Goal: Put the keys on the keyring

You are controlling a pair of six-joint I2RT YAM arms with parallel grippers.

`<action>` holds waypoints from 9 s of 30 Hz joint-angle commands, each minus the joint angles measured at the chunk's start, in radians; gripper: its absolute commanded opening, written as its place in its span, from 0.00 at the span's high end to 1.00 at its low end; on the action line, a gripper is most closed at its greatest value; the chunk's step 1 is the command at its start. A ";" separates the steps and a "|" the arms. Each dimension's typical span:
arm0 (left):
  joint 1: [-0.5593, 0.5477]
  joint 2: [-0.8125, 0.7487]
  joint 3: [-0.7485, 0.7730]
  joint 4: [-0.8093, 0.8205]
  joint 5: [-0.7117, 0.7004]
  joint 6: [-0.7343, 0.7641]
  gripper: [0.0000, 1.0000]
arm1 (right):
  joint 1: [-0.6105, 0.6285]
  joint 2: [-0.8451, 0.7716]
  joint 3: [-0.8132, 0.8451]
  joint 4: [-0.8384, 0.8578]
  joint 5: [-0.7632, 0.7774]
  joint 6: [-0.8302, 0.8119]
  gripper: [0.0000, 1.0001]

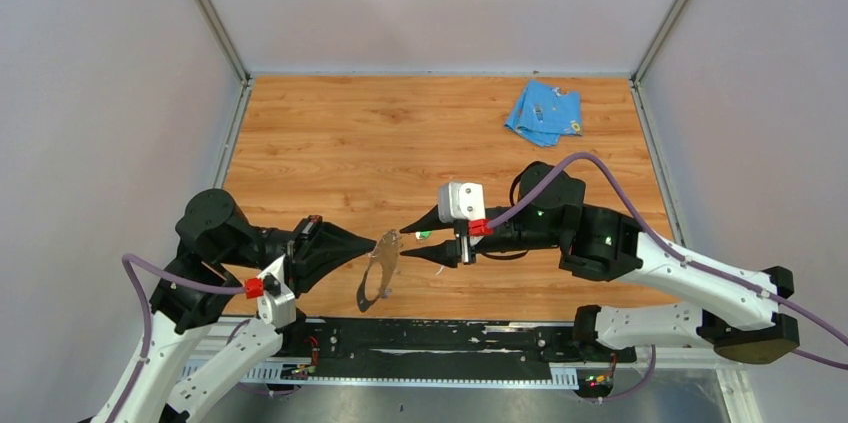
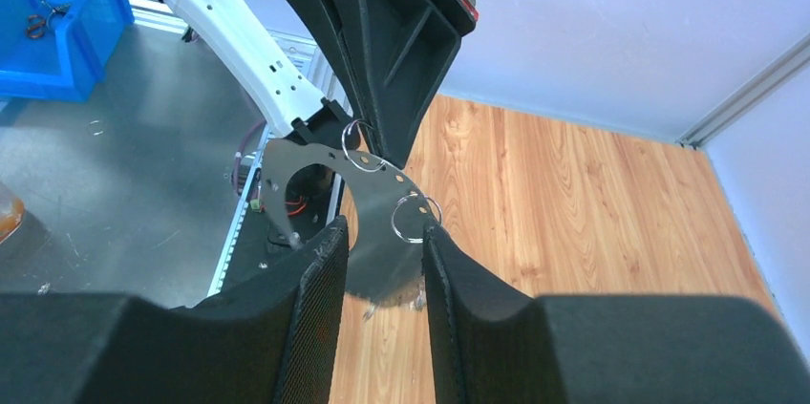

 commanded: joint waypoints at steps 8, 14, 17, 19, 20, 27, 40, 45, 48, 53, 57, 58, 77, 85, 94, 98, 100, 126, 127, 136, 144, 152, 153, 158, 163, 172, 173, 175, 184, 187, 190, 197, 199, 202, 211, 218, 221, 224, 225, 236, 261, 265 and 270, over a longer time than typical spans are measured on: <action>-0.002 0.016 -0.006 0.353 0.044 -0.366 1.00 | 0.011 -0.042 -0.072 0.247 -0.115 -0.037 0.64; -0.002 0.042 -0.007 0.439 0.036 -0.517 1.00 | 0.016 -0.029 -0.072 0.288 -0.116 -0.071 0.65; -0.002 0.039 -0.012 0.428 0.037 -0.511 1.00 | 0.022 -0.033 -0.079 0.304 -0.095 -0.096 0.66; -0.002 0.041 -0.005 0.394 0.046 -0.489 1.00 | 0.025 -0.031 -0.084 0.313 -0.088 -0.100 0.66; -0.002 0.042 0.000 0.368 0.050 -0.467 1.00 | 0.025 -0.029 -0.082 0.314 -0.090 -0.100 0.66; -0.002 0.046 0.023 0.246 0.036 -0.368 1.00 | 0.025 -0.007 -0.065 0.299 -0.109 -0.102 0.68; -0.002 0.039 0.030 0.200 0.009 -0.274 1.00 | 0.051 0.020 -0.042 0.251 -0.103 -0.153 0.71; -0.002 0.034 0.027 0.225 0.013 -0.308 1.00 | 0.090 0.033 -0.041 0.229 -0.030 -0.218 0.76; -0.001 0.033 0.026 0.227 0.016 -0.311 1.00 | 0.110 0.043 -0.039 0.228 0.014 -0.253 0.85; -0.002 0.027 0.025 0.223 0.026 -0.316 1.00 | 0.135 0.045 -0.044 0.234 0.091 -0.285 0.99; -0.002 0.019 0.022 0.221 0.035 -0.322 1.00 | 0.144 0.030 -0.059 0.228 0.148 -0.310 1.00; -0.002 0.016 0.020 0.221 0.035 -0.320 1.00 | 0.146 0.027 -0.062 0.228 0.156 -0.315 1.00; -0.002 0.015 0.041 0.051 -0.028 -0.315 1.00 | 0.141 -0.029 -0.015 0.105 0.270 -0.143 0.54; -0.002 0.032 0.027 -0.119 -0.088 -0.257 1.00 | -0.154 -0.050 -0.102 -0.050 0.281 0.271 0.40; -0.002 -0.054 -0.037 -0.202 -0.126 -0.072 1.00 | -0.402 0.095 -0.361 0.013 0.103 0.505 0.40; -0.002 -0.109 -0.070 -0.205 -0.144 0.048 1.00 | -0.430 0.180 -0.394 0.040 0.094 0.527 0.39; -0.002 -0.136 -0.082 -0.205 -0.147 0.123 1.00 | -0.439 0.210 -0.403 0.056 0.086 0.536 0.39; -0.002 -0.141 -0.069 -0.210 -0.207 0.114 1.00 | -0.445 0.506 -0.388 0.080 0.130 0.634 0.40; -0.002 -0.134 -0.067 -0.211 -0.214 0.091 1.00 | -0.446 0.517 -0.385 0.083 0.133 0.634 0.41; -0.002 -0.125 -0.061 -0.210 -0.208 -0.040 1.00 | -0.446 0.628 -0.326 0.148 0.150 0.639 0.43; -0.002 -0.134 -0.064 -0.211 -0.211 -0.069 1.00 | -0.446 0.702 -0.274 0.175 0.170 0.623 0.47; -0.001 -0.142 -0.065 -0.210 -0.209 -0.077 1.00 | -0.446 0.759 -0.246 0.180 0.195 0.630 0.51; -0.002 -0.143 -0.064 -0.209 -0.210 -0.076 1.00 | -0.447 0.769 -0.238 0.183 0.192 0.624 0.51; -0.002 -0.154 -0.064 -0.210 -0.219 -0.072 1.00 | -0.454 0.844 -0.154 0.179 0.149 0.600 0.51; -0.002 -0.165 -0.059 -0.210 -0.233 -0.100 1.00 | -0.453 0.857 -0.083 0.152 0.136 0.549 0.51; -0.002 -0.164 -0.052 -0.210 -0.263 -0.171 1.00 | -0.445 0.646 -0.192 0.013 0.245 0.615 0.49; -0.002 -0.166 -0.051 -0.210 -0.257 -0.171 1.00 | -0.436 0.634 -0.208 0.007 0.240 0.650 0.49; -0.002 -0.168 -0.051 -0.210 -0.250 -0.171 1.00 | -0.420 0.628 -0.234 0.006 0.197 0.713 0.49; -0.002 -0.165 -0.031 -0.209 -0.248 -0.163 1.00 | -0.409 0.685 -0.256 0.048 0.066 0.893 0.53; -0.002 -0.170 -0.026 -0.209 -0.248 -0.163 1.00 | -0.409 0.710 -0.250 0.049 0.081 0.931 0.56; -0.002 -0.174 -0.027 -0.209 -0.249 -0.162 1.00 | -0.409 0.735 -0.257 0.065 0.097 0.967 0.58; -0.002 -0.178 -0.022 -0.210 -0.248 -0.155 1.00 | -0.395 0.782 -0.263 0.117 0.158 1.054 0.63; -0.002 -0.181 -0.026 -0.211 -0.247 -0.155 1.00 | -0.393 0.786 -0.265 0.120 0.190 1.062 0.65; -0.002 -0.191 -0.031 -0.209 -0.247 -0.157 1.00 | -0.394 0.782 -0.282 0.128 0.226 1.070 0.69; -0.002 -0.200 -0.036 -0.211 -0.251 -0.161 1.00 | -0.397 0.787 -0.234 0.072 0.361 0.973 0.95; -0.002 -0.202 -0.037 -0.211 -0.253 -0.172 1.00 | -0.398 0.766 -0.200 -0.011 0.473 0.752 0.99; -0.002 -0.202 -0.042 -0.210 -0.250 -0.174 1.00 | -0.398 0.732 -0.228 -0.014 0.473 0.629 1.00; -0.002 -0.197 -0.044 -0.209 -0.246 -0.173 1.00 | -0.398 0.706 -0.253 -0.004 0.419 0.485 1.00; -0.002 -0.194 -0.044 -0.210 -0.242 -0.174 1.00 | -0.398 0.703 -0.257 -0.004 0.383 0.437 1.00; -0.001 -0.138 -0.058 -0.211 -0.175 -0.290 1.00 | -0.374 0.322 -0.472 0.179 0.265 0.075 1.00; -0.002 -0.107 -0.032 -0.210 -0.144 -0.297 1.00 | -0.358 0.756 -0.153 -0.034 -0.159 -0.124 0.97; -0.002 -0.110 -0.034 -0.210 -0.144 -0.297 1.00 | -0.360 0.803 -0.120 -0.032 -0.176 -0.106 0.93; -0.002 -0.117 -0.037 -0.209 -0.145 -0.293 1.00 | -0.369 0.785 -0.107 -0.034 -0.156 -0.083 0.75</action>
